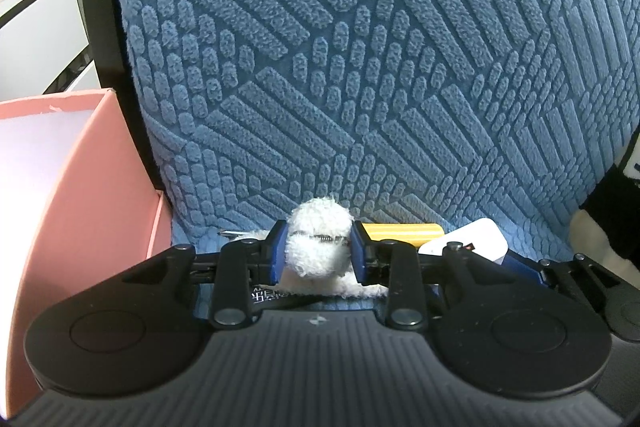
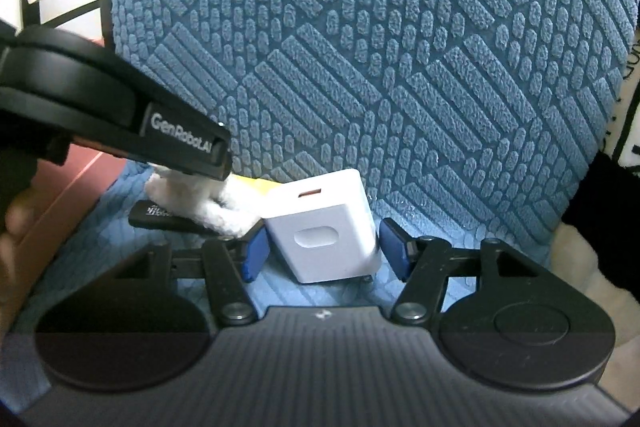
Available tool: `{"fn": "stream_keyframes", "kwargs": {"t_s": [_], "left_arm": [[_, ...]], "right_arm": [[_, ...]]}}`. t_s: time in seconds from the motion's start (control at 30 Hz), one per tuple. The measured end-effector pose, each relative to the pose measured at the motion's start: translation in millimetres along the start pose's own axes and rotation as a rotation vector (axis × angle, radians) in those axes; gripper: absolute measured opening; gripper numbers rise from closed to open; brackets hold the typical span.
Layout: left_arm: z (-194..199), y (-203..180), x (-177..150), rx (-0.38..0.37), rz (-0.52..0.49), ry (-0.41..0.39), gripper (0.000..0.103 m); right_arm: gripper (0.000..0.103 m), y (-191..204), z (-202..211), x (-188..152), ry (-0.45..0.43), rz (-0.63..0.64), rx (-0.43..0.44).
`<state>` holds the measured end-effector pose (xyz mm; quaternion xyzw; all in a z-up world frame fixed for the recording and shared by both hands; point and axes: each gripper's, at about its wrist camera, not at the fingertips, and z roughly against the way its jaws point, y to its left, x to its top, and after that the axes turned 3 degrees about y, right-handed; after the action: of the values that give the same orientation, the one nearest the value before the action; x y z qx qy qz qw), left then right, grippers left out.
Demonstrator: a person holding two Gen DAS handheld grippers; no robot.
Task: Organize rigid objects
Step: 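Close the left tool on the white fluffy hair clip while the right tool closes on the white USB charger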
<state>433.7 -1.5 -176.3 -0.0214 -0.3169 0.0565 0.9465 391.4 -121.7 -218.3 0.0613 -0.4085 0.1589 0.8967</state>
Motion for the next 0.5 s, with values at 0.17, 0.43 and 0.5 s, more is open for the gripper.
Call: {"fn": "stream_keyframes", "kwargs": {"t_s": [0.17, 0.43, 0.5], "left_arm": [[-1, 5, 1, 0.002, 0.014, 0.0, 0.037], [-5, 4, 2, 0.007, 0.02, -0.003, 0.037], [-4, 4, 1, 0.007, 0.018, -0.003, 0.037]], "right_arm": [[0.061, -7, 0, -1, 0.005, -0.036, -0.003], [0.061, -40, -1, 12, 0.027, -0.149, -0.019], [0.06, -48, -2, 14, 0.033, -0.174, -0.015]]}}
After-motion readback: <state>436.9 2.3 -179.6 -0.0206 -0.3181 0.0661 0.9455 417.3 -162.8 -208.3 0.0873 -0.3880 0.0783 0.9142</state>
